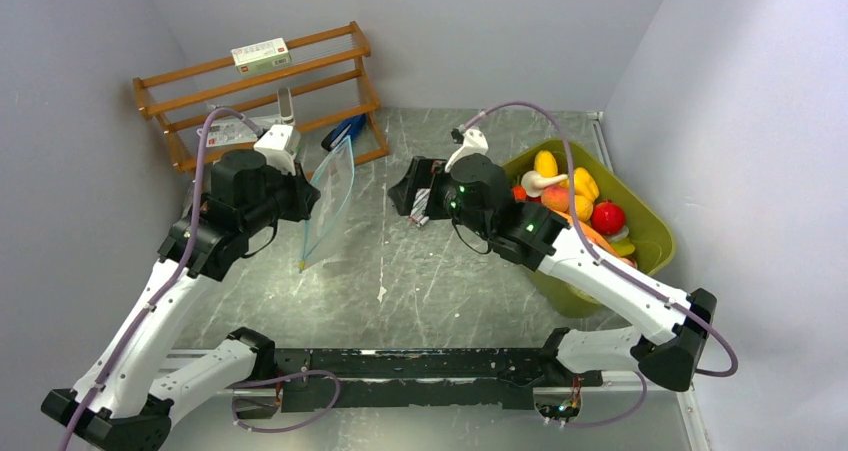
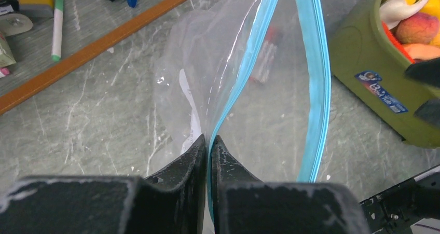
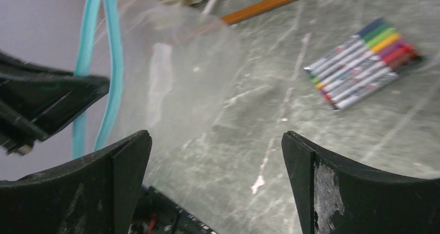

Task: Place the food in the zip-top bag and seal the zipper
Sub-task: Open the zipper of the food storage bag, then pick up the fake fruit from the bin.

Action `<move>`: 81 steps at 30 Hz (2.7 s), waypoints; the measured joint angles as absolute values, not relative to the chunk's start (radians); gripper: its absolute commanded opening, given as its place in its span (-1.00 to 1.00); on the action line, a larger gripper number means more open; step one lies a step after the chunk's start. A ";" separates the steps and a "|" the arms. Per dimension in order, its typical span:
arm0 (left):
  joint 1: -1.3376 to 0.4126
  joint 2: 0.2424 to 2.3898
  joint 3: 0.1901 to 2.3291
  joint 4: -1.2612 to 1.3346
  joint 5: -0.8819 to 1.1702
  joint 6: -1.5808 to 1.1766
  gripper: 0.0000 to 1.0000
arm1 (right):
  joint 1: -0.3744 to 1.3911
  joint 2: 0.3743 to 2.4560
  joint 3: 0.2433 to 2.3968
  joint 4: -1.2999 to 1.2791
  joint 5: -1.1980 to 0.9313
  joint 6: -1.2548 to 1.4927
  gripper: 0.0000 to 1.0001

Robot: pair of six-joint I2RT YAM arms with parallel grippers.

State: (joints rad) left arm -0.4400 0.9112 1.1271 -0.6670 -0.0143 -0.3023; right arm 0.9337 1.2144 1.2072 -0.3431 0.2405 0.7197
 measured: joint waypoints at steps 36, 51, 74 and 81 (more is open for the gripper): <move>-0.440 0.680 0.707 -0.388 0.110 -0.183 -0.86 | 0.327 1.379 1.235 -0.521 0.677 0.324 0.08; -0.440 0.653 0.707 -0.385 0.136 -0.172 -0.86 | 0.165 1.550 1.251 -0.389 0.455 0.105 0.12; -0.440 0.636 0.707 -0.385 0.136 -0.168 -0.86 | 0.146 1.714 1.329 -0.405 0.477 0.037 -0.13; -0.440 0.638 0.707 -0.385 0.136 -0.167 -0.86 | 0.148 1.714 1.329 -0.402 0.489 0.035 -0.21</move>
